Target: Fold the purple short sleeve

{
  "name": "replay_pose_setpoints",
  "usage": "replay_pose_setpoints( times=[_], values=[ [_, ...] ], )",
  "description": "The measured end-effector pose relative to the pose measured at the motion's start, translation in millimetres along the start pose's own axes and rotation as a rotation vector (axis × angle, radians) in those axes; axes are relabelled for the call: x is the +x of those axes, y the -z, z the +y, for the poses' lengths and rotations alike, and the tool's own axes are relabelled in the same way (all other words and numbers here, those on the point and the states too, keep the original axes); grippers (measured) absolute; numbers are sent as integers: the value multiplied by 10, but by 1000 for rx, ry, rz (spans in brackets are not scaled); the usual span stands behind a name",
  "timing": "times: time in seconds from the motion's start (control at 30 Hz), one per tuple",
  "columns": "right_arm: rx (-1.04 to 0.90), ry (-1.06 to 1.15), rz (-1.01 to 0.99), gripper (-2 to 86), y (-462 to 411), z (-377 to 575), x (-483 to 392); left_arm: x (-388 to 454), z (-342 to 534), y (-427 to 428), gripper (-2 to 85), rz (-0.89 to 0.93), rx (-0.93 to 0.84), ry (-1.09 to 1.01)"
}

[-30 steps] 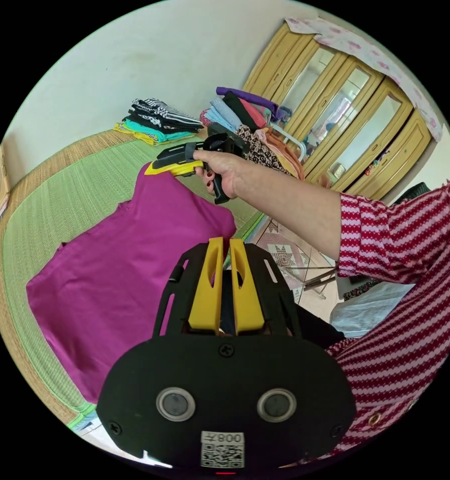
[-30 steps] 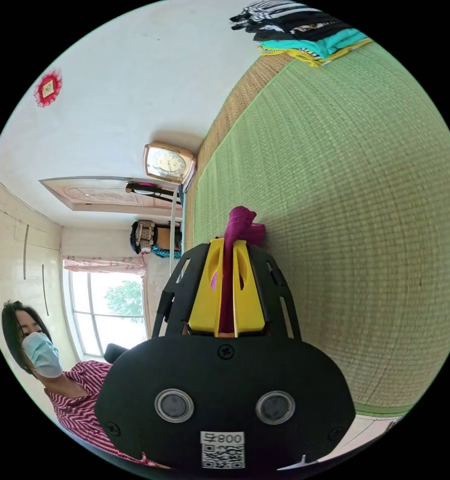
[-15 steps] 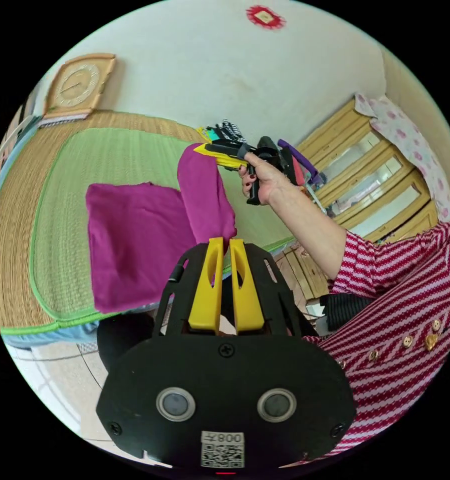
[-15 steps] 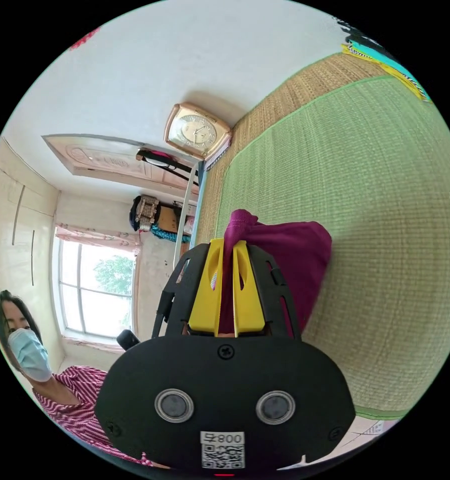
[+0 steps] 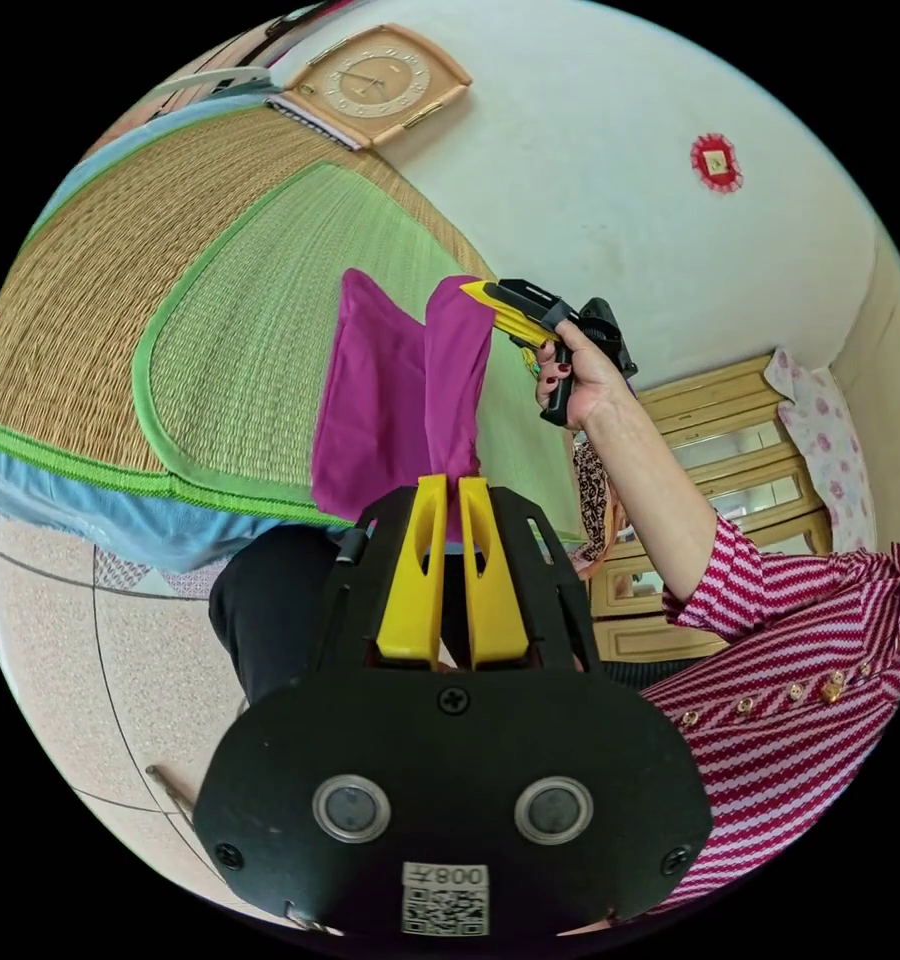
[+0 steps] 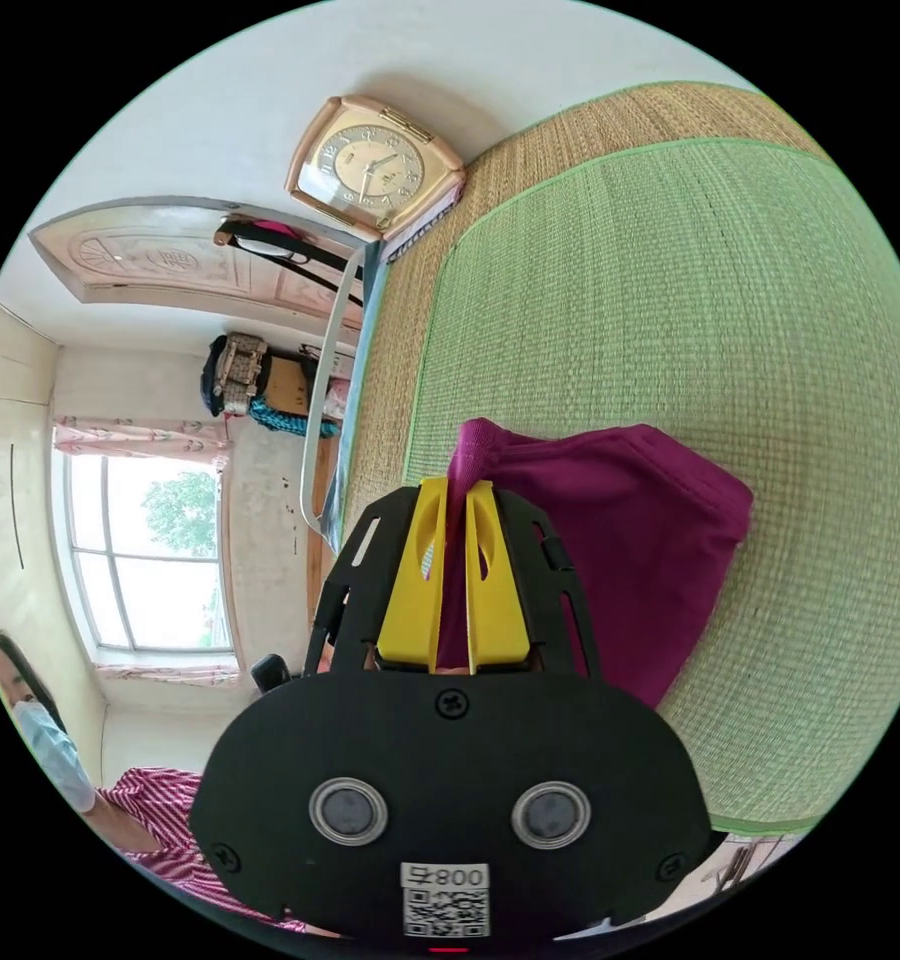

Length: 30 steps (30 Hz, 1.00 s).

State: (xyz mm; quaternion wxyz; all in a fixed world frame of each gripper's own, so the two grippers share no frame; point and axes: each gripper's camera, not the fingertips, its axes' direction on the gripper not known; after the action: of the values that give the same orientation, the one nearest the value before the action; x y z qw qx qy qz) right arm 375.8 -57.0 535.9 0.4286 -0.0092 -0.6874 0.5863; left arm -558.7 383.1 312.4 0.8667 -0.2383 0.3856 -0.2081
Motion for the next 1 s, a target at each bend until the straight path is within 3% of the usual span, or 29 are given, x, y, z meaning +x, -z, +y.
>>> replay_pose_setpoints(
  times=[0.5, 1.0],
  values=[
    [-119, -15, 111, 28, -860, -374, 211, -510, -297, 740, 16, 46, -49, 177],
    [-133, 32, 28, 17, -963, -571, 363, -556, -331, 1448, 4, 49, -19, 209]
  ],
)
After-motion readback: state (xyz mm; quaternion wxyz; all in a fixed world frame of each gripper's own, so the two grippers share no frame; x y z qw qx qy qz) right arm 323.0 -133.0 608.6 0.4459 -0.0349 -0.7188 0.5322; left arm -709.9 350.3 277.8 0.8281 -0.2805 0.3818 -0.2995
